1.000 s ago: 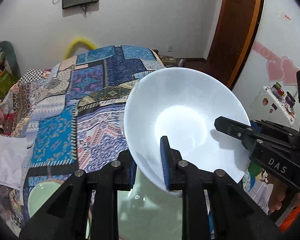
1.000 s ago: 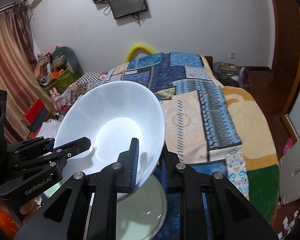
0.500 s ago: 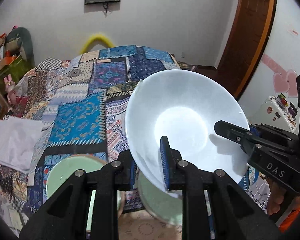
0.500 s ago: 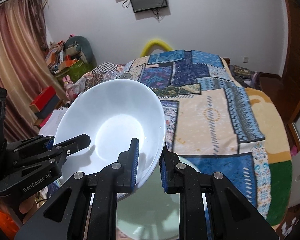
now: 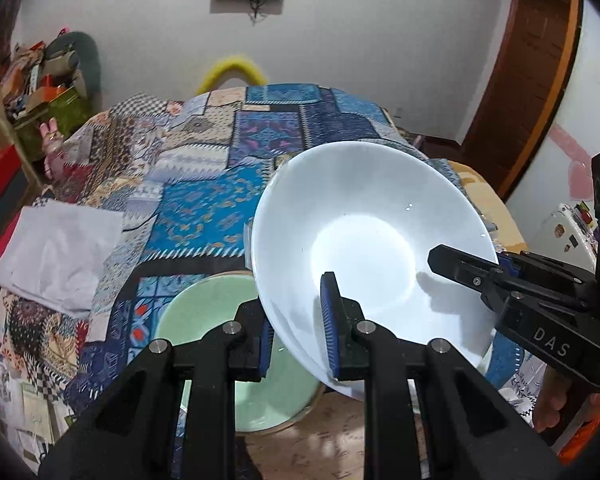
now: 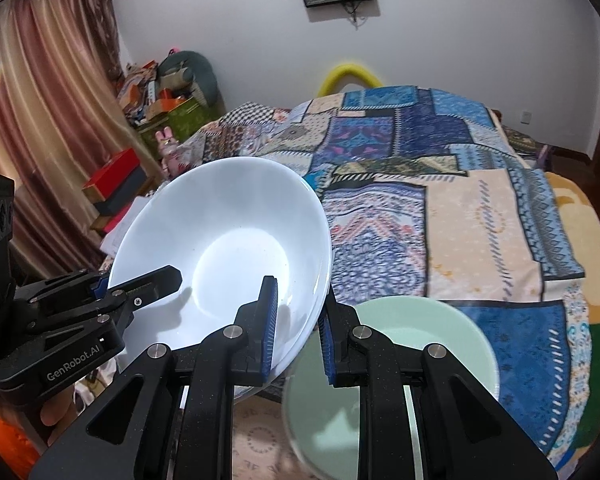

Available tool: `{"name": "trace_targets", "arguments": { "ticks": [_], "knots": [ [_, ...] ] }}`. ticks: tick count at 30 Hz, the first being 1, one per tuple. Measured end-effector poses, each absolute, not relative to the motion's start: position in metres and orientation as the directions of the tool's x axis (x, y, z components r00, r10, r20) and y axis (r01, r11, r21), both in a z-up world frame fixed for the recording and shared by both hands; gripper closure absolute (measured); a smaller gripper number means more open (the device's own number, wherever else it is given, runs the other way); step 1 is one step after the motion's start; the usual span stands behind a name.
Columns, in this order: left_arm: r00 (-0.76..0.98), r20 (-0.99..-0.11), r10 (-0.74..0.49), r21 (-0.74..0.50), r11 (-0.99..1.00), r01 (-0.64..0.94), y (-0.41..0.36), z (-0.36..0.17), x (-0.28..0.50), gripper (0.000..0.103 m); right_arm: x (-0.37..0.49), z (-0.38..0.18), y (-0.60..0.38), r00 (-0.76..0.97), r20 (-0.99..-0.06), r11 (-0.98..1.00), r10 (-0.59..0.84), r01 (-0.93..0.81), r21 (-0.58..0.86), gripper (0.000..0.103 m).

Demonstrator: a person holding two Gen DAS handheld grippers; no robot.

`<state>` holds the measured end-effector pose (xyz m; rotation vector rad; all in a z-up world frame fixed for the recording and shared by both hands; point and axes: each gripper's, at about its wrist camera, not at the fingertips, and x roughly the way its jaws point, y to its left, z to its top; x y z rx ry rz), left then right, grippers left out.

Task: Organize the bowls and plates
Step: 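Lift and carry the white bowl with both tools toward the bowl stack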

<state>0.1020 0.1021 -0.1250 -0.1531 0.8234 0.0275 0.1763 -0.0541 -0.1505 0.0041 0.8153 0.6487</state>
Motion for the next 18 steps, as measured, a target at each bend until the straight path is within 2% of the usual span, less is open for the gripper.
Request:
{"name": "trace_targets", "arguments": {
  "ticks": [18],
  "knots": [
    [0.597, -0.802, 0.008, -0.131, 0.973, -0.189, 0.155, -0.173, 0.089, 0.082, 0.174, -0.194, -0.004, 0.377, -0.73, 0.765, 0.57, -0.567, 0.305, 0.085]
  ]
}}
